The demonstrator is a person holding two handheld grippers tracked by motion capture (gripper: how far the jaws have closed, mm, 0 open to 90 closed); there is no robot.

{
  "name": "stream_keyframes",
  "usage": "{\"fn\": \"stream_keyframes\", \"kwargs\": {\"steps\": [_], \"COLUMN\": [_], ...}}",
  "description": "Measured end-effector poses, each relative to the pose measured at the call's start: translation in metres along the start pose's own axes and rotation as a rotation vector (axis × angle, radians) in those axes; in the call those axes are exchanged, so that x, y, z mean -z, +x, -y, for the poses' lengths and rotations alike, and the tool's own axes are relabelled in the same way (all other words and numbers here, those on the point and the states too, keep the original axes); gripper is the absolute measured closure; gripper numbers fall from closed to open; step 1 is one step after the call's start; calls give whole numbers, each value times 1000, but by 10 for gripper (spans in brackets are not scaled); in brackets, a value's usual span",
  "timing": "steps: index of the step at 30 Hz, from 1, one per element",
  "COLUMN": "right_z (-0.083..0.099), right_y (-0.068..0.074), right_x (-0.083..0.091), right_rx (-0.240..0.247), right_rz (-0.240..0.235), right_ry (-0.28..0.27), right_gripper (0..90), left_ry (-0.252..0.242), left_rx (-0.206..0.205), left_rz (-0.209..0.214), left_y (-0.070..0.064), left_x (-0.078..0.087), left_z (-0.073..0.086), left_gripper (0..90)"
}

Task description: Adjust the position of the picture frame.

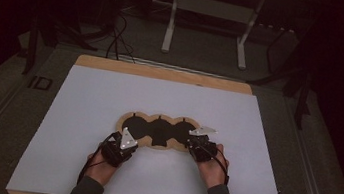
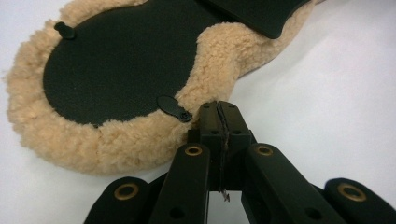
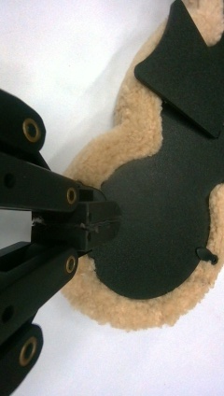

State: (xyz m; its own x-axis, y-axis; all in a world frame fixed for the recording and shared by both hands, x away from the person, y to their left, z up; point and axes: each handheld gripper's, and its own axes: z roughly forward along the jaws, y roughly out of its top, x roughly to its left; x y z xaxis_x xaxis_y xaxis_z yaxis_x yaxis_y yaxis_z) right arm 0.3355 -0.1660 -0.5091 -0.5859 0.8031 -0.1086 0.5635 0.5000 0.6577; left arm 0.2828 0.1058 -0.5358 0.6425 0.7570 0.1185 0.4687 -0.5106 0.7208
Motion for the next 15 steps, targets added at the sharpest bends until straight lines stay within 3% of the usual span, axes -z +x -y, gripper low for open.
{"fn": "stream_keyframes", "kwargs": {"steps": [15], "right_z": [3], "right_y": [-1], "right_x": [3], "right_rx": [1], "right_rz": [-29], "right_ry": [-16], "right_gripper": [898], "left_ry": [-4], "left_rx": [22], "left_rz": [6], "left_y": [6], "left_x": [2], "left_z": [0], "left_gripper": [887]}}
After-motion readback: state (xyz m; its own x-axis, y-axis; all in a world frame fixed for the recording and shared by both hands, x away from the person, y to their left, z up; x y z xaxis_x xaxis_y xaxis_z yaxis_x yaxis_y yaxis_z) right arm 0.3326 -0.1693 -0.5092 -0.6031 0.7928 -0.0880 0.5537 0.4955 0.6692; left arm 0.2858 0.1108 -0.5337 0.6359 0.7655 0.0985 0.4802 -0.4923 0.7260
